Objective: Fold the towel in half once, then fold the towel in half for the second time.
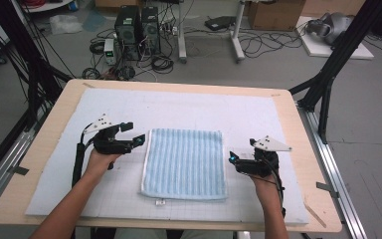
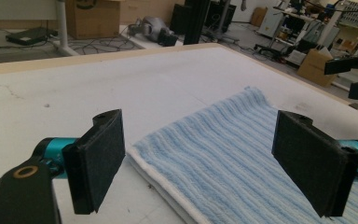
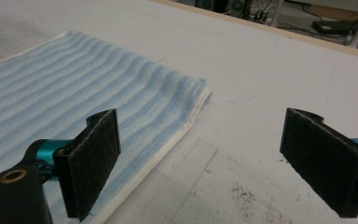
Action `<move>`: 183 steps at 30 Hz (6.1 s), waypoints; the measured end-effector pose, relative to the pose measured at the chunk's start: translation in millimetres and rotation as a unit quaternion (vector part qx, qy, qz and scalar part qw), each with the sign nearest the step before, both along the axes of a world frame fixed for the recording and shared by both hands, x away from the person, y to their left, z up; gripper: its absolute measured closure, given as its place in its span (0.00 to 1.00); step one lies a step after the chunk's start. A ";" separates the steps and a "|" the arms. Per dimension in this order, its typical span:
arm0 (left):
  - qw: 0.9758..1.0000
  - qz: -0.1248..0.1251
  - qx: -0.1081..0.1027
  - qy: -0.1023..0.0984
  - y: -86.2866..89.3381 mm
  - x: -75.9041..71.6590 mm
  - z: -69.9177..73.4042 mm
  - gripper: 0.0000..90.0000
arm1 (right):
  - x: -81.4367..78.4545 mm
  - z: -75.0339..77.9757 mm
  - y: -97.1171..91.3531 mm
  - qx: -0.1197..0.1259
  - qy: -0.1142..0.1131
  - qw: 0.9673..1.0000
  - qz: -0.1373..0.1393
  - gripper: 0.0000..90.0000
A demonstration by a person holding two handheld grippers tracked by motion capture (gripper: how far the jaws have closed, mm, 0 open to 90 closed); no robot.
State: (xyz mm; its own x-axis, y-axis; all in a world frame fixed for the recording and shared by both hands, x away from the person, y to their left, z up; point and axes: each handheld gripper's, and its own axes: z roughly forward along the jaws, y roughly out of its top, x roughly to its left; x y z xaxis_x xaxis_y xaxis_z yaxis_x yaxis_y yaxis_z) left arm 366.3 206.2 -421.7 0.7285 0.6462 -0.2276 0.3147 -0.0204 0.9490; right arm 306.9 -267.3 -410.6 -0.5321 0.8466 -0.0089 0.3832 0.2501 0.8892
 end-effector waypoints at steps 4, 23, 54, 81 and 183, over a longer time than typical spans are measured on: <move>1.000 0.002 -0.002 0.005 0.8 0.2 -0.4 0.20 | 1.4 -1.1 0.1 -0.007 0.003 1.000 -0.004 0.13; 1.000 0.003 -0.005 0.019 2.4 0.9 -3.5 0.24 | 5.1 -6.5 0.7 -0.008 0.020 1.000 -0.002 0.13; 0.997 0.012 0.032 0.073 -11.8 29.0 -0.2 0.19 | 16.9 -4.1 2.4 0.013 0.034 0.999 0.019 0.13; 0.977 -0.009 0.177 0.121 -45.8 77.1 -25.9 0.47 | 20.0 -9.7 4.1 0.009 0.052 0.998 0.019 0.13; 0.996 -0.044 0.071 0.014 -19.2 1.3 10.0 0.94 | 47.6 11.3 47.2 -0.040 0.039 0.996 0.068 0.95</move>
